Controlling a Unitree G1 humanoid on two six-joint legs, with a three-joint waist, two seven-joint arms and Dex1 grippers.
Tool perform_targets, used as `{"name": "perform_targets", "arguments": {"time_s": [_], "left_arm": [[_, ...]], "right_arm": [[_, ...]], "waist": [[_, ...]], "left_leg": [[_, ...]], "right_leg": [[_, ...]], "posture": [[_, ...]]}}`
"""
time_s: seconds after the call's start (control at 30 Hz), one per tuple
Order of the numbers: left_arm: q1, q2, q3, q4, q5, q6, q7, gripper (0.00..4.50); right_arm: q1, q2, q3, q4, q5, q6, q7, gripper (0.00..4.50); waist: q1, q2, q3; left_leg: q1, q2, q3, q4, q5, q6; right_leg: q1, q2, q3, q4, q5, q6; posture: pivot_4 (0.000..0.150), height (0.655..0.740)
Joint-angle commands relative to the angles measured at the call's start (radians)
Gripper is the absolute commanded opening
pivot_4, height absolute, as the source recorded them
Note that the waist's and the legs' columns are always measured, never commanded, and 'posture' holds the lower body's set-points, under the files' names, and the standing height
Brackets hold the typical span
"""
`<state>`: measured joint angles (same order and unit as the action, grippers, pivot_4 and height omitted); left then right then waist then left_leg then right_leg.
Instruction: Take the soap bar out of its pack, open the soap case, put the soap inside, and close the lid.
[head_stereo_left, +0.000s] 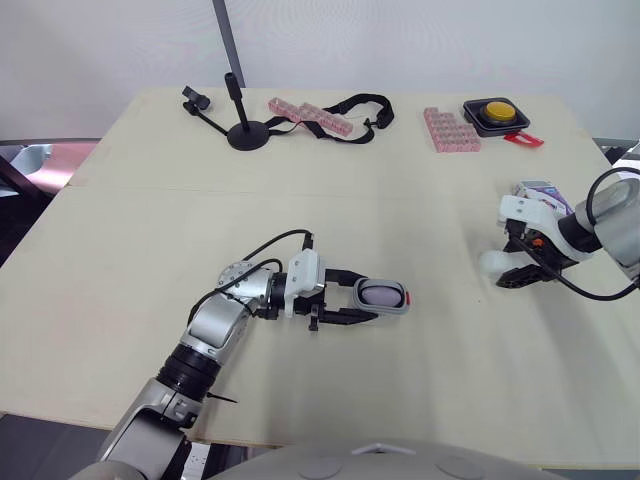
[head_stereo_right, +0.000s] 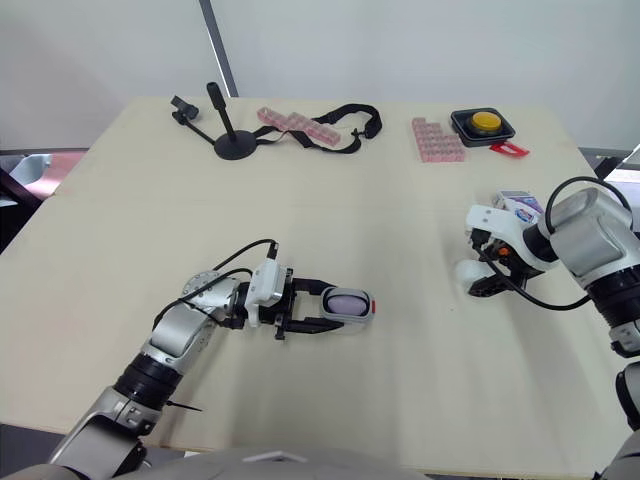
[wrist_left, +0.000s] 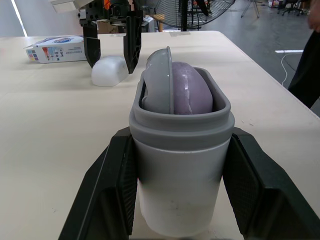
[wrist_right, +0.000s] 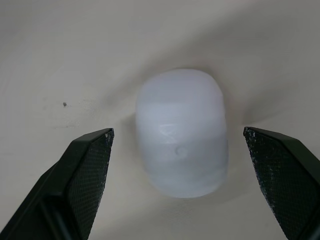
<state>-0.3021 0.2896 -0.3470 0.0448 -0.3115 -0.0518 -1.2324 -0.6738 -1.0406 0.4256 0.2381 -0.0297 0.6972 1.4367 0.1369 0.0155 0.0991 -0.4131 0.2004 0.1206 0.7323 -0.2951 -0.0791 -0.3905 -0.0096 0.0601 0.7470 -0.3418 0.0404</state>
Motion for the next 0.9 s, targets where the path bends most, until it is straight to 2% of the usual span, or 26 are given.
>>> {"name": "perform_targets", "arguments": {"time_s": [0.03, 0.07, 0.1, 0.27, 0.73, 0.9], "left_arm": [[-0.010, -0.003, 0.005, -0.027, -0.008, -0.008, 0.005, 1.86], [-0.011, -0.003, 0.005, -0.026, -0.007, -0.008, 0.006, 1.86], [-0.012, -0.004, 0.004, -0.026, -0.007, -0.008, 0.008, 1.86], [-0.012, -0.007, 0.002, -0.028, -0.006, -0.006, 0.013, 1.86], [-0.015, -0.001, 0.001, -0.028, -0.006, 0.001, 0.023, 1.86], [-0.025, -0.001, 0.008, -0.001, -0.001, -0.005, 0.031, 1.86]], "right_arm": [[-0.032, -0.003, -0.014, 0.005, -0.019, -0.012, 0.004, 4.43], [-0.033, -0.001, -0.014, 0.007, -0.021, -0.014, 0.003, 4.43], [-0.035, 0.002, -0.014, 0.009, -0.022, -0.016, 0.003, 4.18], [-0.040, 0.011, -0.015, 0.014, -0.027, -0.020, 0.002, 2.61], [-0.056, 0.027, -0.026, -0.005, -0.020, -0.017, 0.014, 2.61], [-0.132, 0.005, -0.059, -0.177, 0.053, 0.026, 0.103, 2.61]], "waist": [[0.000, 0.000, 0.000], [0.000, 0.000, 0.000], [-0.001, 0.000, 0.000], [0.000, 0.000, 0.000], [-0.001, 0.000, 0.000], [-0.004, 0.003, 0.002]], "left_leg": [[0.000, 0.000, 0.000, 0.000, 0.000, 0.000], [0.000, 0.000, 0.000, 0.000, 0.000, 0.000], [0.000, 0.000, 0.000, 0.000, 0.000, 0.000], [0.000, 0.000, 0.000, 0.000, 0.000, 0.000], [0.000, 0.000, 0.000, 0.000, 0.000, 0.000], [0.000, 0.000, 0.001, 0.000, 0.000, 0.000]], "right_leg": [[0.000, 0.000, 0.000, 0.000, 0.000, 0.000], [0.000, 0.000, 0.000, 0.000, 0.000, 0.000], [0.000, 0.000, 0.000, 0.000, 0.000, 0.000], [0.000, 0.000, 0.000, 0.000, 0.000, 0.000], [0.000, 0.000, 0.000, 0.000, 0.000, 0.000], [-0.001, 0.001, 0.000, 0.001, 0.000, 0.000]], "posture": [[0.150, 0.7143], [0.150, 0.7143], [0.150, 0.7143], [0.150, 0.7143], [0.150, 0.7143], [0.150, 0.7143]]}}
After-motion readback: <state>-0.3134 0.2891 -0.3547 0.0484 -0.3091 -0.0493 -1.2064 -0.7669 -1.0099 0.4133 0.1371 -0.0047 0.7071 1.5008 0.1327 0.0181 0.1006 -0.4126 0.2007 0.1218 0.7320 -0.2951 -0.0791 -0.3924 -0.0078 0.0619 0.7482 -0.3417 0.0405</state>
